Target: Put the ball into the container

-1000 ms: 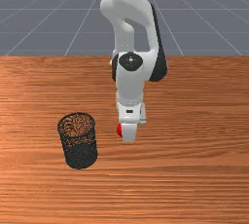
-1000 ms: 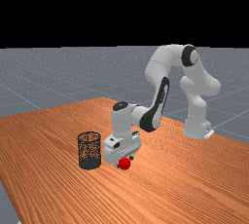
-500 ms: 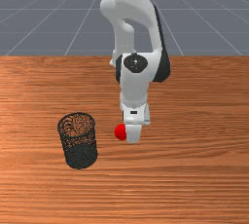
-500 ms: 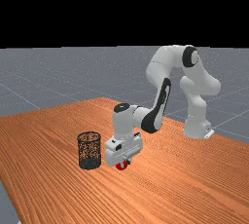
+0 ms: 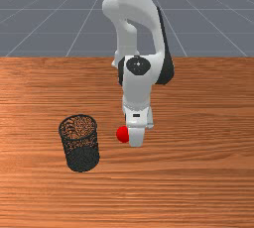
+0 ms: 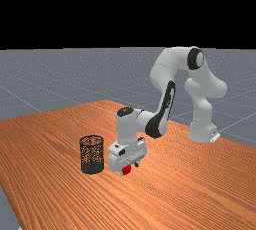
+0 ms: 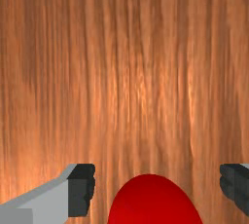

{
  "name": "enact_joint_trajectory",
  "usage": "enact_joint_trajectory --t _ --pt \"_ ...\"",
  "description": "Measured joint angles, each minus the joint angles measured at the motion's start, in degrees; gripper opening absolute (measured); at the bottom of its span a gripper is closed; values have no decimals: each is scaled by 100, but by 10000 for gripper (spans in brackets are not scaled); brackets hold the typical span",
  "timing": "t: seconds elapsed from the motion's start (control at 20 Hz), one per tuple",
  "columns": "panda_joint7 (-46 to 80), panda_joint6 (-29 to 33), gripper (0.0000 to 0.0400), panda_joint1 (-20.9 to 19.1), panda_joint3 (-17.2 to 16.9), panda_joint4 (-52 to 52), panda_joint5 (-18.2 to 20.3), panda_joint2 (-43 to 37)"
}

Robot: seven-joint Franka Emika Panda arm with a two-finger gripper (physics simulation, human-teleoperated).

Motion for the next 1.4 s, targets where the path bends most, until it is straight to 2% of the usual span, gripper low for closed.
enact_joint_trajectory --t 0.05,0.25,0.3,0.4,0.55,0.75,0.8,0.85,1.05,1.15,1.2,1.3,1.4 --pt "156 59 388 118 -138 -37 -158 -15" --pt "48 72 398 33 -222 -52 -227 -20" --pt "-291 94 399 -162 -67 -65 -92 -28" --pt "-453 101 400 -257 -73 -65 -109 -28" --pt "-327 -192 400 -261 -105 195 -62 159" --pt "-320 60 400 -263 -106 169 -63 297" --pt "-387 177 291 -315 -52 128 -8 276" --pt "-390 197 279 -319 -49 148 -6 290" --pt "-364 193 279 -301 -70 156 -26 288" --pt "-522 114 279 -420 52 118 106 213" --pt "-346 662 279 -294 -84 -265 -37 -16" --pt "-342 880 280 -293 -89 -583 -40 -395" --pt "-348 626 280 -293 -88 -648 -39 -721"
